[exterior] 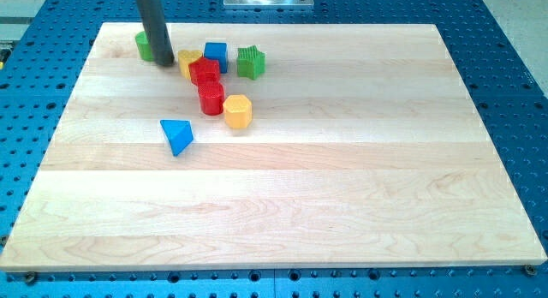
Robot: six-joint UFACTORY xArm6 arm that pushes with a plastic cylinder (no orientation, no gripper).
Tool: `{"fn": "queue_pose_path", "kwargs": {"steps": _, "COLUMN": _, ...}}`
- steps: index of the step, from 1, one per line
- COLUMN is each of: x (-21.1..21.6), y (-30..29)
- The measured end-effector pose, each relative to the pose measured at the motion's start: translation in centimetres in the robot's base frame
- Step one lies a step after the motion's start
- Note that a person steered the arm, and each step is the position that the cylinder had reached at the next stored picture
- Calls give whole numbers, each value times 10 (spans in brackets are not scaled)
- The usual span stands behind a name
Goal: Push the green circle diagonally to the triangle
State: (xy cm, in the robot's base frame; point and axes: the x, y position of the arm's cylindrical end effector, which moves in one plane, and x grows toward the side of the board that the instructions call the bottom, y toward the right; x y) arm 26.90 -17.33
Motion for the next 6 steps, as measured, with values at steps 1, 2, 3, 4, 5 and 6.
{"fn": "queue_pose_path", "kwargs": {"steps": 1, "x": -4, "y": 15}}
{"fn": "queue_pose_path", "kwargs": {"steps": 2, "x": -22, "y": 50}}
{"fn": "queue_pose_path", "kwargs": {"steps": 3, "x": -38, "y": 29}}
{"fn": "queue_pose_path", "kwargs": {"steps": 4, "x": -14, "y": -17}}
{"fn": "queue_pose_path", "kwargs": {"steps": 5, "x": -10, "y": -4}}
{"fn": "queue_pose_path", "kwargs": {"steps": 6, "x": -38, "y": -6}}
